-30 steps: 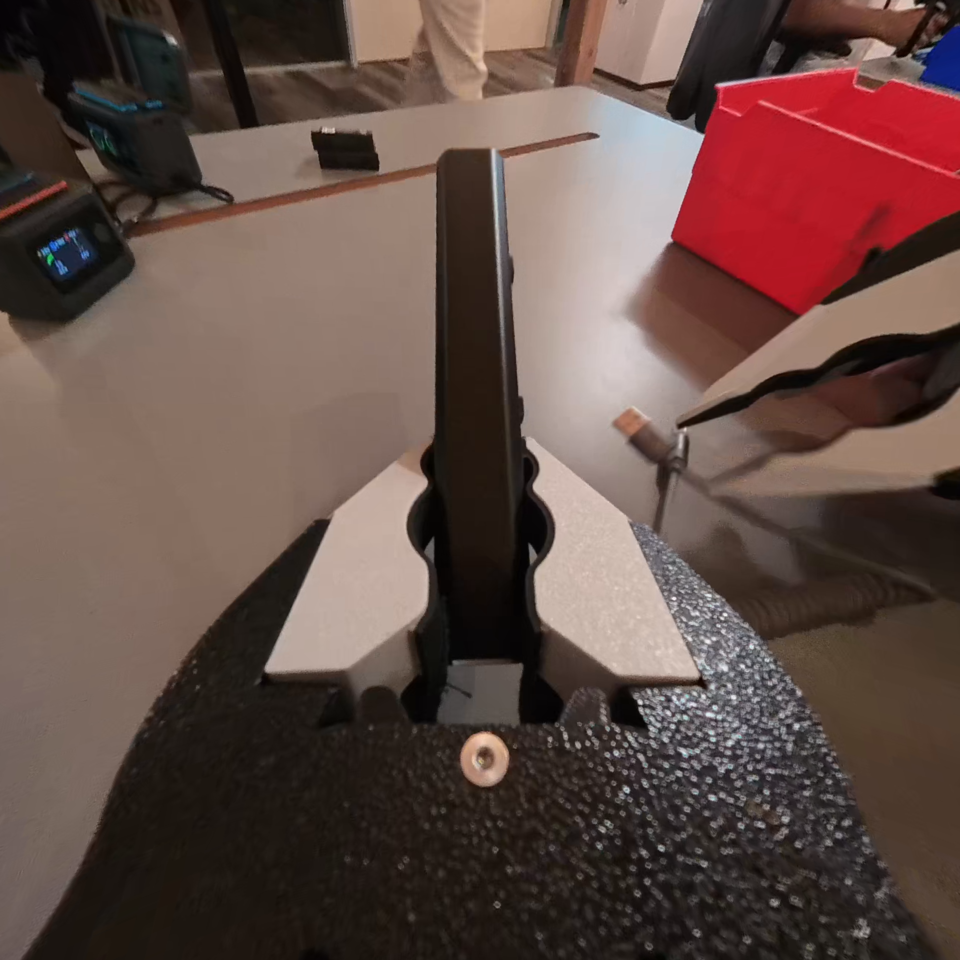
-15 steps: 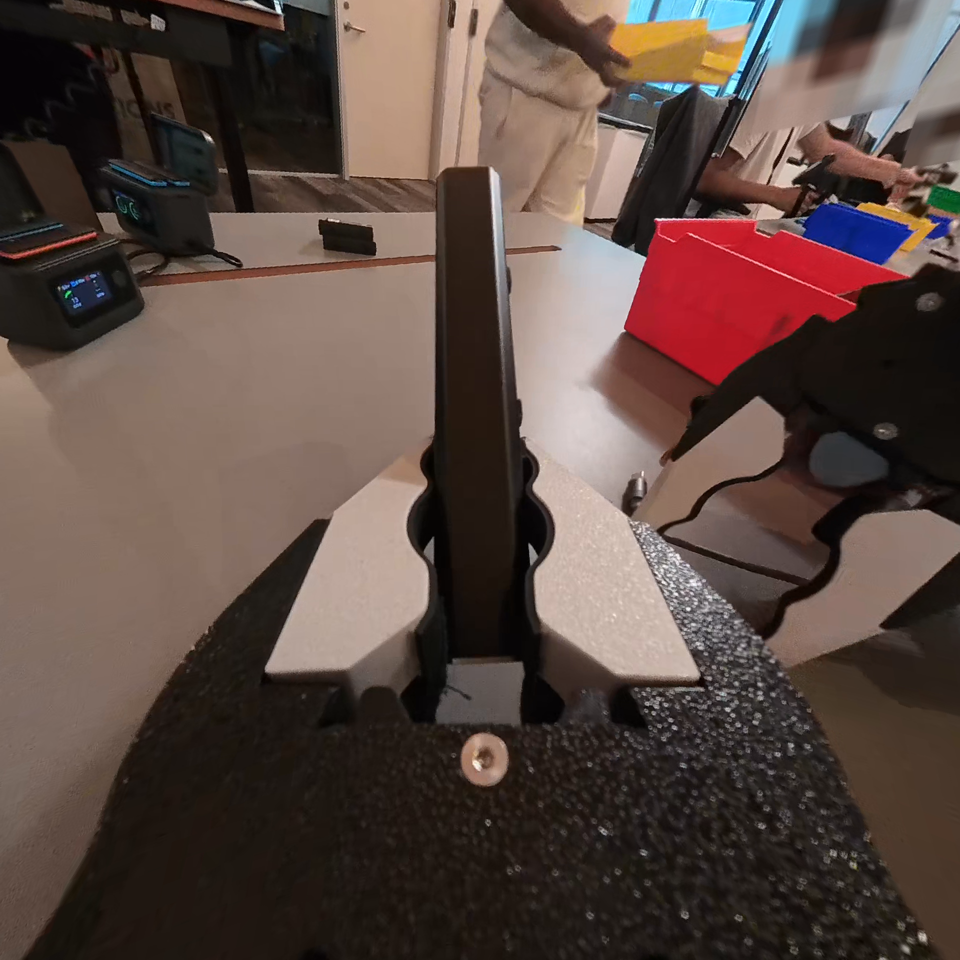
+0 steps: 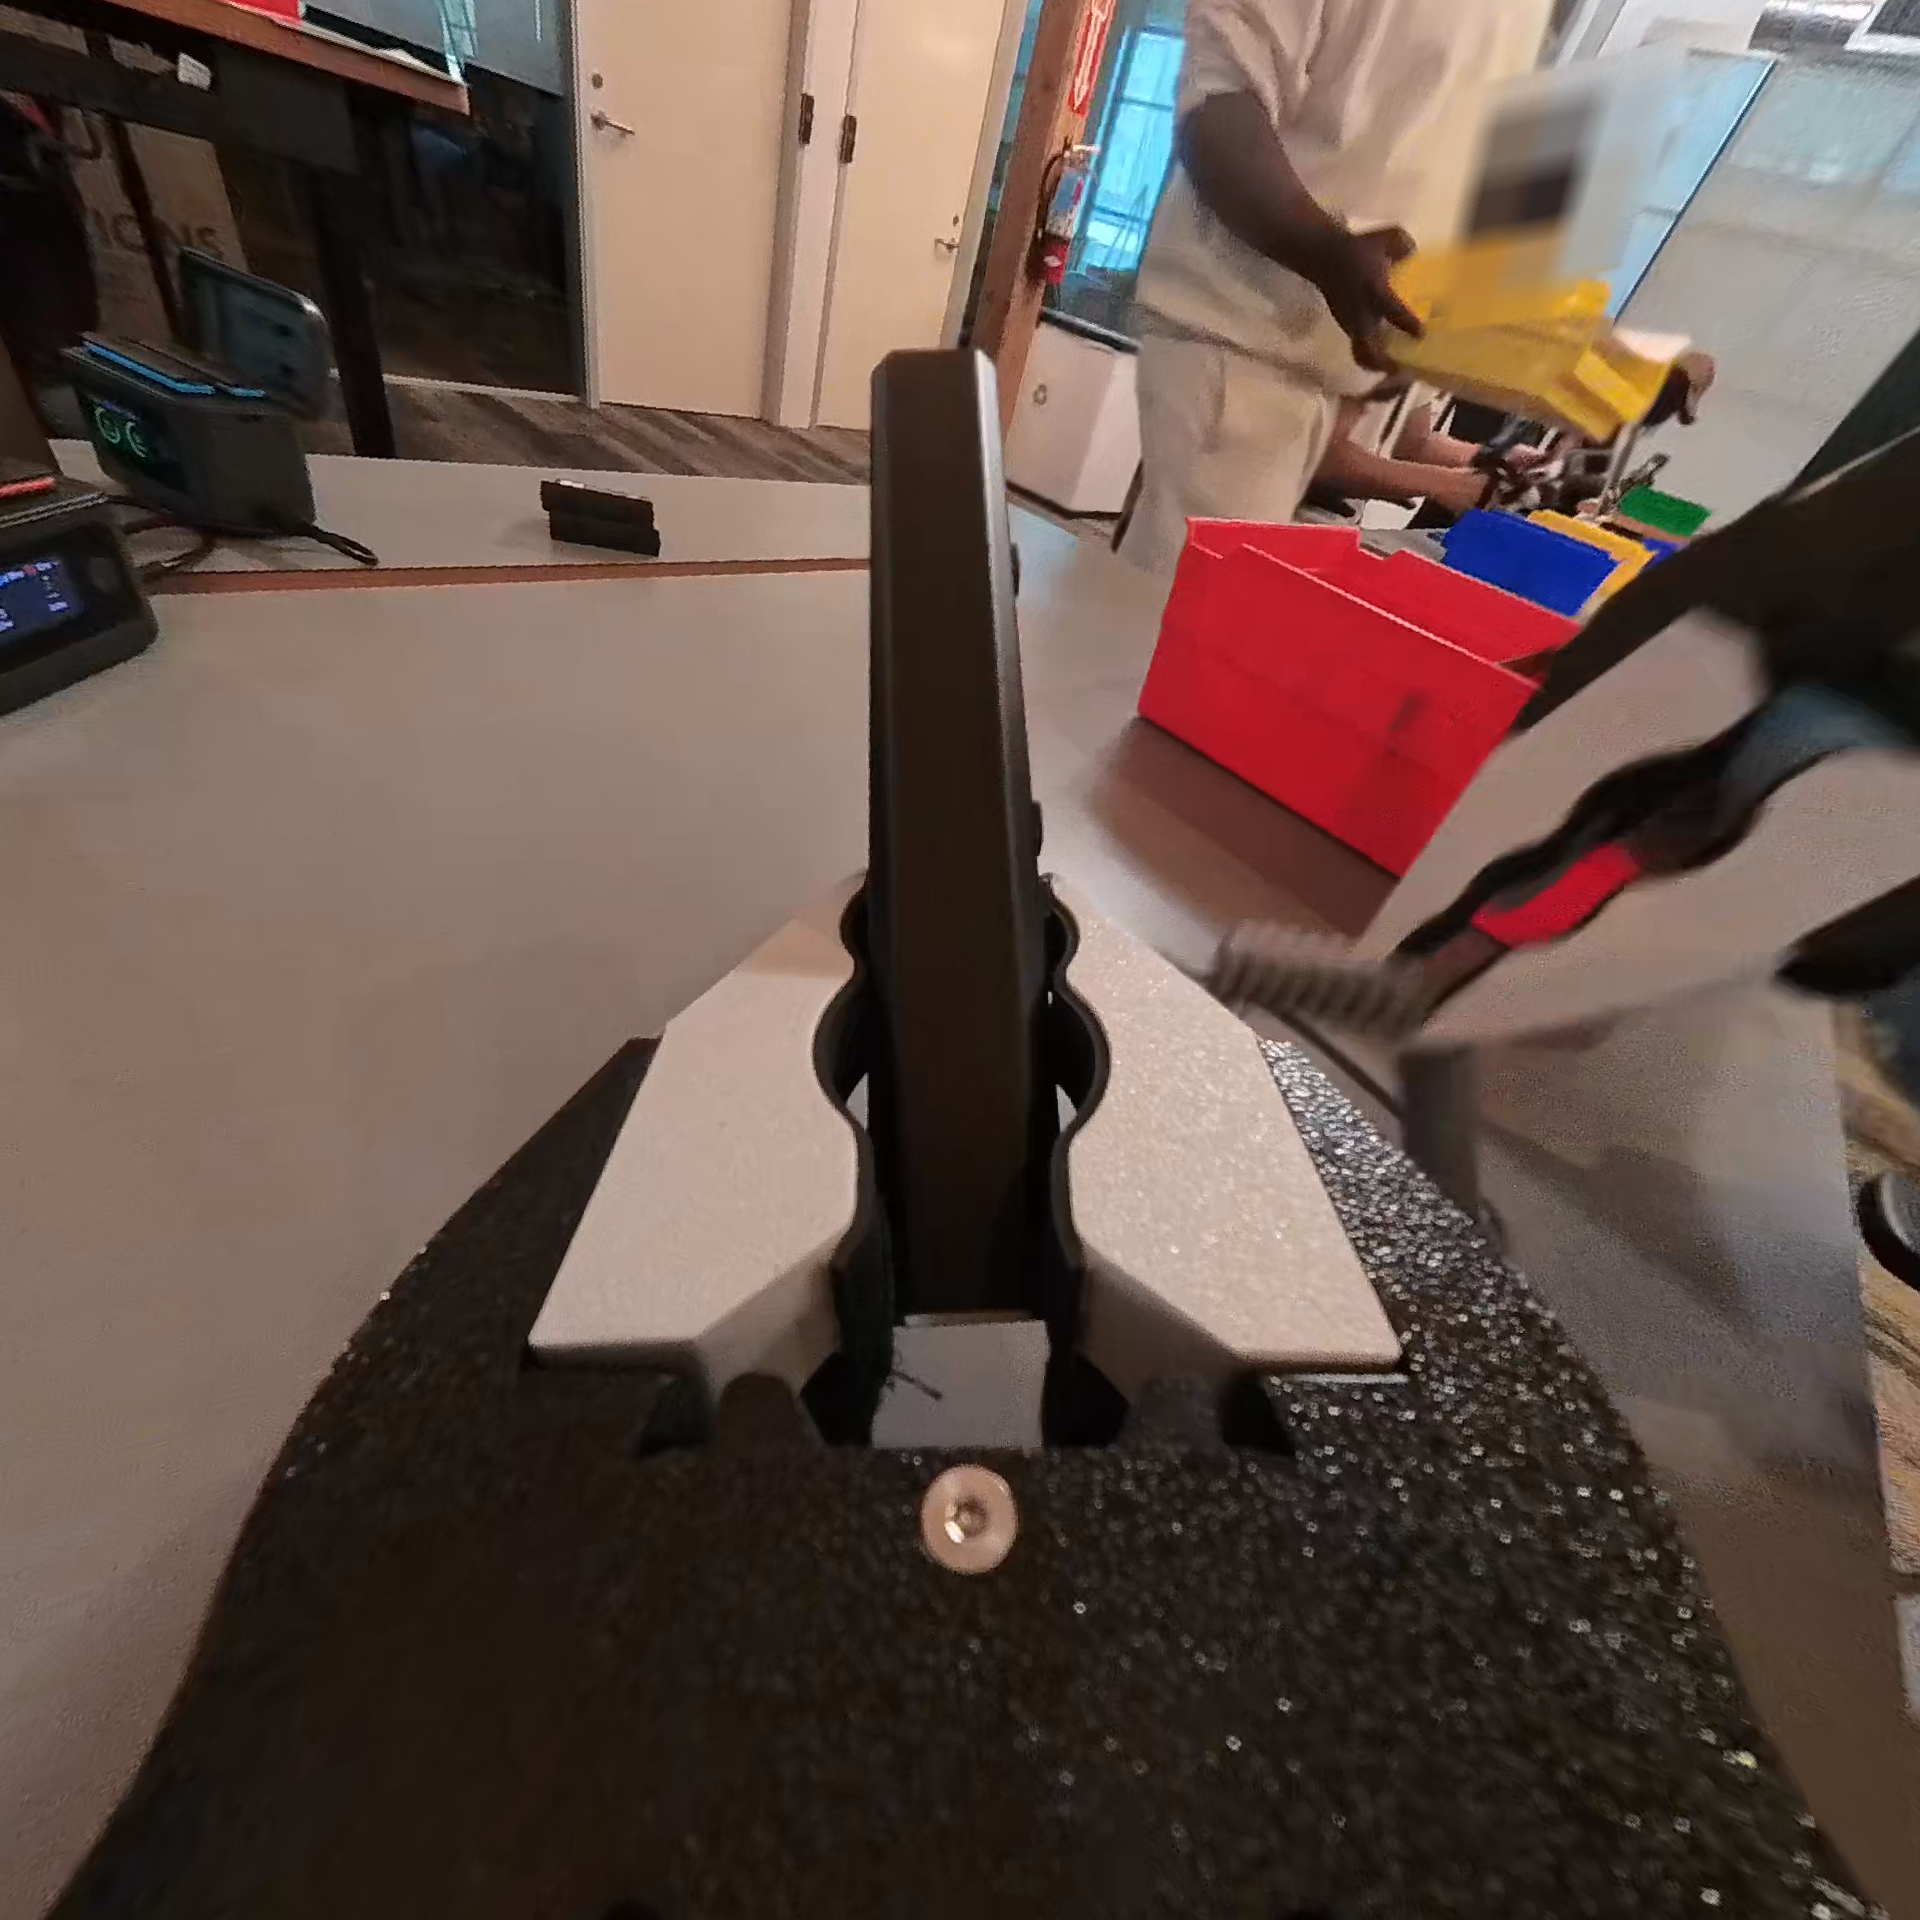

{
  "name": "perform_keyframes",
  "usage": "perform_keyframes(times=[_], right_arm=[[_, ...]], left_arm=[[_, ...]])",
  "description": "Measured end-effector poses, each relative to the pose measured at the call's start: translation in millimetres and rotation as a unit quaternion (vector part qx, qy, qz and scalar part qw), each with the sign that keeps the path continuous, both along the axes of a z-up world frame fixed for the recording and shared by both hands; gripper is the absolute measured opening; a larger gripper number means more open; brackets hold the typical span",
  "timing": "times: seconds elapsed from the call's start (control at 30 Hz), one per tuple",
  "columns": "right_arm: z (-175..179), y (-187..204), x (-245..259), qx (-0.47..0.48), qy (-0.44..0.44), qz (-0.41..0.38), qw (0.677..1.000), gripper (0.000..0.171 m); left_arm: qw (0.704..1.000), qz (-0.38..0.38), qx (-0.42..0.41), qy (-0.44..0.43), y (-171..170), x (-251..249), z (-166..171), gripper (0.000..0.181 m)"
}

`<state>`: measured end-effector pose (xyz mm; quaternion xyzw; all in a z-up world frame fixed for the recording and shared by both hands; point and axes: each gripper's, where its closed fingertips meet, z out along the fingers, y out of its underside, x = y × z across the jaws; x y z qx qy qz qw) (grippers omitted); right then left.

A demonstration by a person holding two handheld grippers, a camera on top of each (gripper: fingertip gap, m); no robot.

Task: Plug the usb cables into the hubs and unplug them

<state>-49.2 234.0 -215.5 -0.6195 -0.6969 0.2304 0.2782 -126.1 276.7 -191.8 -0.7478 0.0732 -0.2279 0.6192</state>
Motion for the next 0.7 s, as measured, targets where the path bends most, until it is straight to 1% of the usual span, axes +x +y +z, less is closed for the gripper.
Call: perform_keyframes(times=[0.1,0.2,0.27,0.3,0.37,0.5,0.57,0.7], right_arm=[[87,14,40,0.051,0.103,-0.051,0.992,0.008],[184,28,99,0.112,0.189,-0.105,0.970,0.007],[232,41,144,0.171,0.208,-0.147,0.952,0.007],[248,50,167,0.200,0.201,-0.172,0.943,0.007],[266,68,208,0.234,0.184,-0.218,0.930,0.007],[266,100,271,0.245,0.156,-0.285,0.914,0.007],[267,109,292,0.248,0.161,-0.308,0.904,0.007],[287,123,321,0.264,0.187,-0.333,0.886,0.007]], left_arm=[[1.000,-0.005,0.004,-0.015,-1,1,3,0.025],[0.999,-0.013,0.004,-0.030,-2,2,4,0.025],[0.999,-0.016,0.007,-0.032,-2,3,6,0.025],[0.999,-0.017,0.009,-0.032,-2,4,6,0.025],[0.999,-0.022,0.010,-0.037,-3,6,8,0.025],[0.998,-0.031,0.016,-0.056,-4,8,11,0.025],[0.997,-0.031,0.018,-0.064,-4,8,12,0.025],[0.997,-0.033,0.015,-0.071,-4,8,11,0.025]])
